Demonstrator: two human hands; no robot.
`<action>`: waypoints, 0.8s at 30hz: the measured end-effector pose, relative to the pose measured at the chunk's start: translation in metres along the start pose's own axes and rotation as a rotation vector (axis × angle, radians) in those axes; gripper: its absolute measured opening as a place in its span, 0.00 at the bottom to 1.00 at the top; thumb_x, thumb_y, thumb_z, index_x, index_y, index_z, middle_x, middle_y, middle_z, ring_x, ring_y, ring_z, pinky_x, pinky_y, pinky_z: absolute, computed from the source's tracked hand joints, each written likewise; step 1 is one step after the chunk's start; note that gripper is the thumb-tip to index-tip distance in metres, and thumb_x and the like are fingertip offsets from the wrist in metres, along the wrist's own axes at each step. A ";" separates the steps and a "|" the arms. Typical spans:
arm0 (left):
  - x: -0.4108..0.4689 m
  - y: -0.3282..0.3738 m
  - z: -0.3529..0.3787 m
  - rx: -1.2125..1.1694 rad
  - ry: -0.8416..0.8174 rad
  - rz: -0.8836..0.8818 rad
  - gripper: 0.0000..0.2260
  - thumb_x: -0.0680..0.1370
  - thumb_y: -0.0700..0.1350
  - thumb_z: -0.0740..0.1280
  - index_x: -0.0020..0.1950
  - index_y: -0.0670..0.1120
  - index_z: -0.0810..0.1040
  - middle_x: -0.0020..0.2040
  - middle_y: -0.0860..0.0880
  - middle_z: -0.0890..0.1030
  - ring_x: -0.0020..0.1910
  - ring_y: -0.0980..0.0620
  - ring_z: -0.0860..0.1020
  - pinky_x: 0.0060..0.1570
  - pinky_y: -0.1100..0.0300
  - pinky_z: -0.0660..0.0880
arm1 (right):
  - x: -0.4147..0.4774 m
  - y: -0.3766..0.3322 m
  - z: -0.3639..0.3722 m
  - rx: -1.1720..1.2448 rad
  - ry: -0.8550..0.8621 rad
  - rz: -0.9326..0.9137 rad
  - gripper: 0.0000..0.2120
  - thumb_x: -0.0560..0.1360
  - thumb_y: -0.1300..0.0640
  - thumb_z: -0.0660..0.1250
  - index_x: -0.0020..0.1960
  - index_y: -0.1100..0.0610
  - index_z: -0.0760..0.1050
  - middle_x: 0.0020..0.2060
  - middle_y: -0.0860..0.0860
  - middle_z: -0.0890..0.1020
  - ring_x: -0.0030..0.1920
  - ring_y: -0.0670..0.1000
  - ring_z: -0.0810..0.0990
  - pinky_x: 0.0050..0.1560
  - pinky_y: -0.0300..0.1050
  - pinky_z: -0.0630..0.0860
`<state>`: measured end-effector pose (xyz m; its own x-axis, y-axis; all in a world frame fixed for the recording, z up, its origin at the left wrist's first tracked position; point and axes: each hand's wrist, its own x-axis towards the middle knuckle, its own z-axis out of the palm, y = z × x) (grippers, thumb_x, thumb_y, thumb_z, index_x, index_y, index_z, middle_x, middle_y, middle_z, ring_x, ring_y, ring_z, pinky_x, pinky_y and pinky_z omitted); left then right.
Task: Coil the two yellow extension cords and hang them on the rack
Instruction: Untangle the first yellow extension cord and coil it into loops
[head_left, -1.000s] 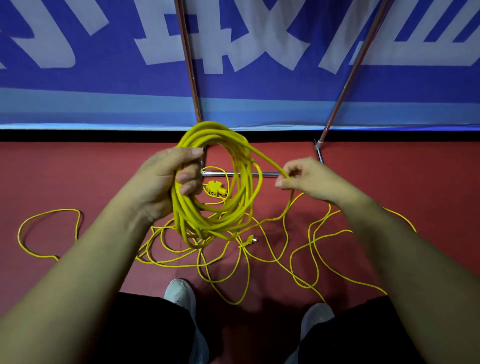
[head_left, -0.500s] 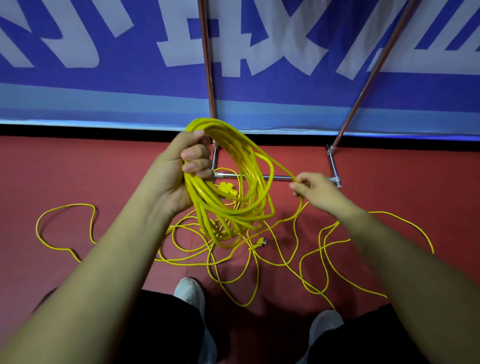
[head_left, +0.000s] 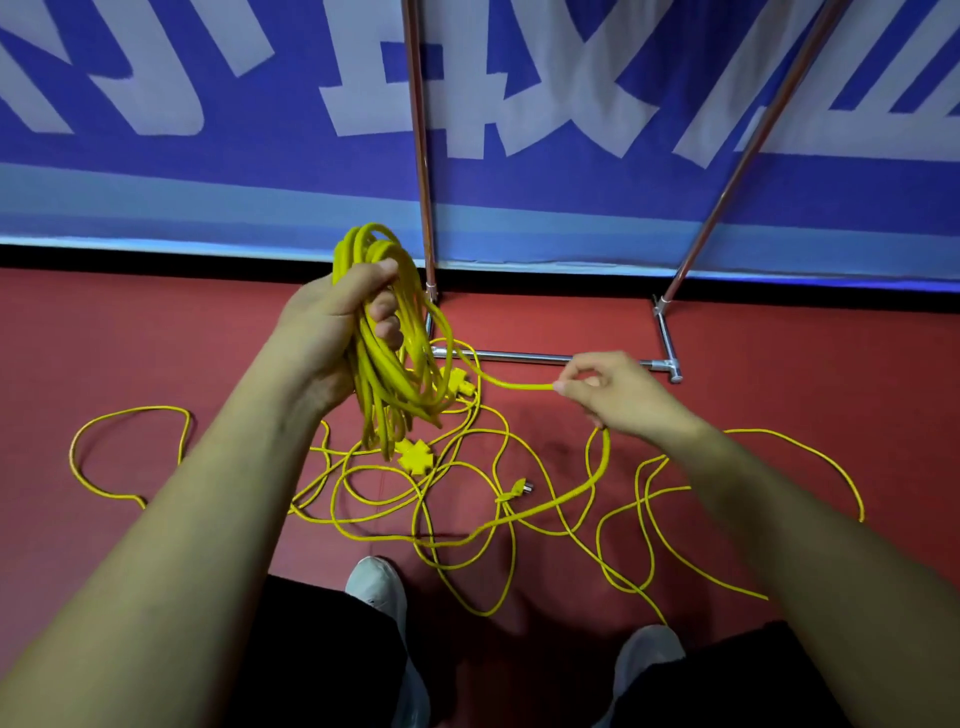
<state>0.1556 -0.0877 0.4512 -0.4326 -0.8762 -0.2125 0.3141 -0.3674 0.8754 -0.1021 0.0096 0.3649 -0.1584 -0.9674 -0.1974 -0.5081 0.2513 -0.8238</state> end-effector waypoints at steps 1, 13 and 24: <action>0.000 -0.001 0.000 0.038 0.000 0.000 0.06 0.80 0.42 0.62 0.42 0.45 0.70 0.24 0.52 0.65 0.21 0.56 0.65 0.23 0.65 0.66 | -0.004 -0.012 -0.004 -0.018 -0.013 -0.043 0.08 0.76 0.60 0.69 0.39 0.59 0.77 0.19 0.43 0.69 0.19 0.41 0.65 0.24 0.35 0.62; -0.017 -0.033 0.033 0.351 -0.167 -0.260 0.05 0.80 0.40 0.64 0.48 0.39 0.75 0.32 0.43 0.82 0.31 0.48 0.83 0.30 0.61 0.80 | -0.039 -0.078 -0.031 0.039 -0.622 -0.278 0.07 0.76 0.62 0.68 0.51 0.60 0.83 0.28 0.54 0.66 0.30 0.50 0.61 0.31 0.44 0.58; 0.003 -0.030 0.025 -0.029 -0.017 -0.112 0.11 0.81 0.49 0.63 0.39 0.49 0.70 0.22 0.55 0.63 0.18 0.59 0.62 0.22 0.66 0.63 | -0.008 -0.006 -0.056 -0.263 0.063 0.006 0.07 0.77 0.64 0.63 0.43 0.55 0.75 0.33 0.50 0.84 0.22 0.41 0.70 0.26 0.36 0.64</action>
<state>0.1232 -0.0714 0.4349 -0.4804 -0.8239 -0.3008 0.2869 -0.4717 0.8338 -0.1453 0.0176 0.4012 -0.2104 -0.9641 -0.1619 -0.7080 0.2645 -0.6548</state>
